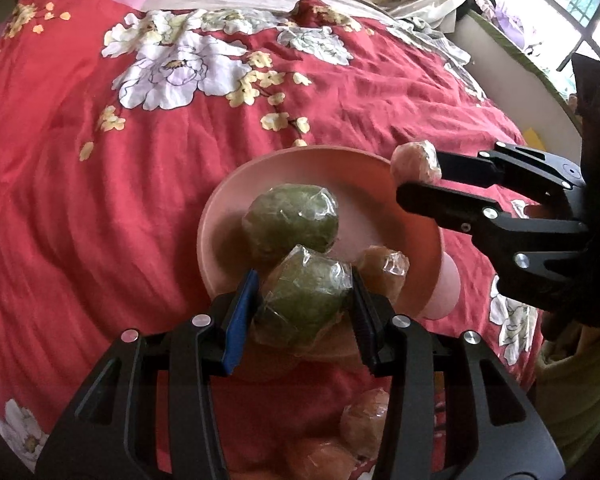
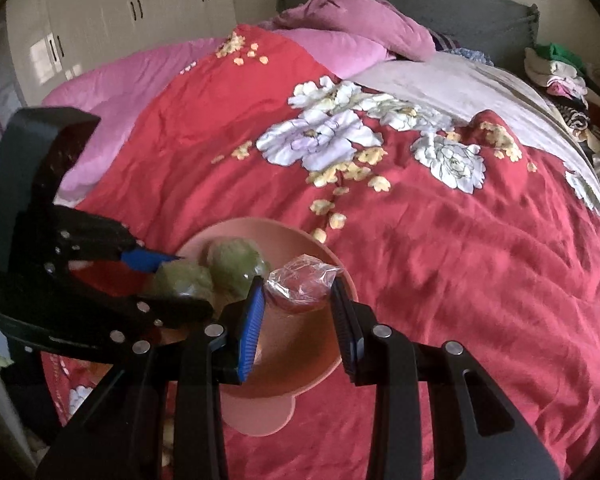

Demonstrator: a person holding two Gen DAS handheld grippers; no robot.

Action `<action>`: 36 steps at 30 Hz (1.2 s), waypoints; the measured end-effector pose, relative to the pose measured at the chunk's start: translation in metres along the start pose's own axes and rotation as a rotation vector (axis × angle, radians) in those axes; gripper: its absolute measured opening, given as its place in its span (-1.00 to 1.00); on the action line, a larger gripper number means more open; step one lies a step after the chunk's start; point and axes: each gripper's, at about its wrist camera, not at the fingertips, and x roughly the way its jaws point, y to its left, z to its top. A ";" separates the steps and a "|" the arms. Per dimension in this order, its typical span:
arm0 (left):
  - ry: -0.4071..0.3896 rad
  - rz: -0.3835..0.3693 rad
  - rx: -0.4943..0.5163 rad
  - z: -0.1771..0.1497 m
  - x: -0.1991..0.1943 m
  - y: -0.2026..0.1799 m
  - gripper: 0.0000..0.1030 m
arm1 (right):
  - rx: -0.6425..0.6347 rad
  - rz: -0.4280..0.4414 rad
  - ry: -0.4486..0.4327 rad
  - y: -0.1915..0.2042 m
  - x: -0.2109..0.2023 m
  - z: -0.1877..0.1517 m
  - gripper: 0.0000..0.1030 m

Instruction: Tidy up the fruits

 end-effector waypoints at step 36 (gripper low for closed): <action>-0.015 0.025 0.042 -0.001 0.006 -0.008 -0.29 | -0.081 0.012 0.081 0.010 0.025 -0.006 -0.38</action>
